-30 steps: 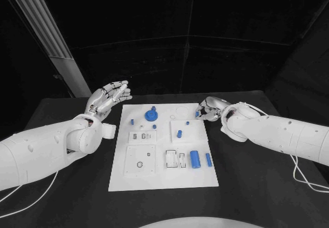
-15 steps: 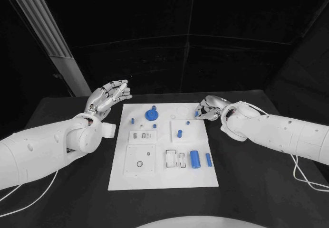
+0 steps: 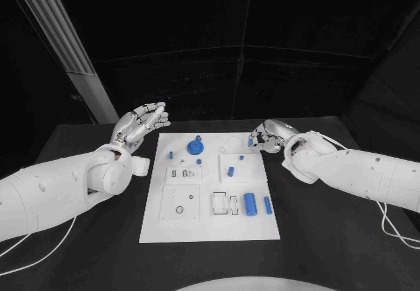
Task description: Assemble the parts on the task board
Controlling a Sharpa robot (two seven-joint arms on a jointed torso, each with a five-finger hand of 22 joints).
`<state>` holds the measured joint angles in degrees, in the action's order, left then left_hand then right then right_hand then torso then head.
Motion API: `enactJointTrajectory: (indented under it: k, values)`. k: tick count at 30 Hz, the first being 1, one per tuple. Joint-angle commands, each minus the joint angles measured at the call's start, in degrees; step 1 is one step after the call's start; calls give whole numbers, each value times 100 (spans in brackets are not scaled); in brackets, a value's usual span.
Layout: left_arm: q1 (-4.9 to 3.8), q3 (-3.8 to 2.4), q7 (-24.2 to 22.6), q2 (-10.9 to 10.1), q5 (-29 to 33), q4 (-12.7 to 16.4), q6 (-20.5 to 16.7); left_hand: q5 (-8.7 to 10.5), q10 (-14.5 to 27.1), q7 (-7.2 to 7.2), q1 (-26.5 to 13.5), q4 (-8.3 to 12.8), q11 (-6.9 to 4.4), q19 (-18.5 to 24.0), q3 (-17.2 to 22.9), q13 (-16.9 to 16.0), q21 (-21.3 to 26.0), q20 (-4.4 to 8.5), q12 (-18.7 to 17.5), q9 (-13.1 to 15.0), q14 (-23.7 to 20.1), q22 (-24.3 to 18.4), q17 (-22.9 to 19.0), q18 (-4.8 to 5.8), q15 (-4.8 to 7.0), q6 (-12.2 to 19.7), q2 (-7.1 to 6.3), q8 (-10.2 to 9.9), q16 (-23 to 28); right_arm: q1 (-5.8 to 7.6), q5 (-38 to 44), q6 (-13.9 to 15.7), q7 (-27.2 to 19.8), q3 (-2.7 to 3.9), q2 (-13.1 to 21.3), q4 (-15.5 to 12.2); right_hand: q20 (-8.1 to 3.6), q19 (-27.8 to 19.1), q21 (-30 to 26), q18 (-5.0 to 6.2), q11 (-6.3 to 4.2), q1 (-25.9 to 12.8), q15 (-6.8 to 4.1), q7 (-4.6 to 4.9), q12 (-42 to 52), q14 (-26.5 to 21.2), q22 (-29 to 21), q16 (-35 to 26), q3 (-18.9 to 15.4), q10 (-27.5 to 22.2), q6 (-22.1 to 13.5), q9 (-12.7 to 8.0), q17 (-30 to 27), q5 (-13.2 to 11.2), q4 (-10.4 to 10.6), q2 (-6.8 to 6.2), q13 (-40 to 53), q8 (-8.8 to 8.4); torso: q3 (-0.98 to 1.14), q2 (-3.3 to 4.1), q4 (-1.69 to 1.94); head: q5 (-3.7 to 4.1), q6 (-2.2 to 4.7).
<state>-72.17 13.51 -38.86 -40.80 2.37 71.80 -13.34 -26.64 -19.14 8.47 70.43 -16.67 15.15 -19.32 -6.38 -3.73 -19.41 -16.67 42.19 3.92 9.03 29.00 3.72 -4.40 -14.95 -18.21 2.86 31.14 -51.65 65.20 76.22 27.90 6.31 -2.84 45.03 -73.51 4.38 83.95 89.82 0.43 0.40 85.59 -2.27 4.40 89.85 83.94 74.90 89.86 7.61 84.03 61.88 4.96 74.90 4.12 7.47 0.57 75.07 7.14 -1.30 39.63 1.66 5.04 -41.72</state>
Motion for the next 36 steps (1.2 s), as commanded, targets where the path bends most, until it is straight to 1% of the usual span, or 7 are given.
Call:
enactJointTrajectory:
  k: [1, 8, 17, 23, 27, 32, 36]
  values:
    - [-9, -3, -1100, 16, -32, -8, 47, -39, 38, 855, 14, -8, 4, 25, -28, 3, 1, 0, 9, 3, -29, -3, -1, -41, -6, 26, 42, 36, 2, 75, 15, 397, -147, 11, 45, -176, -25, 605, 18, -43, 40, 52, 14, 4, 15, 606, 1510, 14, 8, 597, 218, 56, 1510, 44, -35, 3, 1493, 1, -10, 0, 14, 3, 14]
    - [-10, -3, -1097, 38, -32, -21, 45, -39, 38, 855, 14, -8, 4, 25, -28, 3, 1, 0, 9, 3, -29, -3, -1, -41, -6, 26, 42, 36, 2, 161, -239, 245, -27, 14, 54, -631, -21, 605, 18, -43, 49, 48, 18, 13, 15, 606, 1510, 14, 3, 597, 216, 51, 1510, 65, -37, -1, 1493, -10, -7, 6, 9, -39, -11]
    - [-10, -3, -1091, 60, -32, -39, 38, -39, 38, 855, 14, -8, 4, 25, -28, 3, 1, 0, 9, 3, -29, -3, -1, -41, -6, 26, 42, 36, 2, 177, -342, -127, 465, 13, -181, -1117, -14, 605, 18, -43, 65, 34, 27, 34, 15, 606, 1510, 14, -8, 597, 211, 44, 1510, 87, -37, -7, 1493, -29, -3, 5, 5, -219, -55]
    - [-11, -3, -1088, 52, -32, -36, 28, -39, 39, 855, 17, -8, 4, 30, -29, 3, 5, 0, 10, 1, -30, -10, -1, -40, -6, 32, 43, 30, 1, 177, -318, -160, 737, 13, -415, -1244, -6, 605, 18, -43, 84, 13, 39, 56, 15, 606, 1510, 14, -24, 597, 212, 37, 1510, 105, -35, -20, 1493, -46, -3, 11, 1, -333, -92]
    - [-11, -3, -1089, 49, -32, -32, 25, -39, 39, 855, 17, -8, 4, 30, -29, 3, 5, 0, 10, 1, -30, -10, -1, -40, -6, 32, 43, 30, 1, 176, -203, -154, 879, 12, -576, -1265, 6, 605, 18, -43, 102, -24, 53, 74, 15, 606, 1510, 14, -50, 597, 217, 31, 1510, 102, -23, -38, 1493, -62, -7, 18, 15, -371, -115]
    - [-11, -3, -1091, 43, -32, -26, 20, -39, 39, 855, 17, -8, 4, 30, -29, 3, 5, 0, 10, 1, -30, -10, -1, -40, -6, 32, 43, 30, 1, 172, 53, -172, 1109, 12, -791, -1272, 14, 605, 18, -43, 112, -52, 62, 83, 15, 606, 1510, 14, -73, 597, 218, 25, 1510, 97, -16, -58, 1493, -76, 1, 21, 5, -476, -185]
    - [-11, -3, -1091, 40, -32, -26, 20, -39, 39, 855, 17, -8, 4, 30, -29, 3, 5, 0, 10, 1, -30, -10, -1, -40, -6, 32, 43, 30, 1, 165, 184, -222, 1284, 11, -934, -1262, 20, 605, 18, -43, 118, -73, 68, 90, 15, 606, 1510, 14, -88, 597, 217, 20, 1510, 93, -9, -70, 1493, -87, -1, 24, 6, -488, -224]
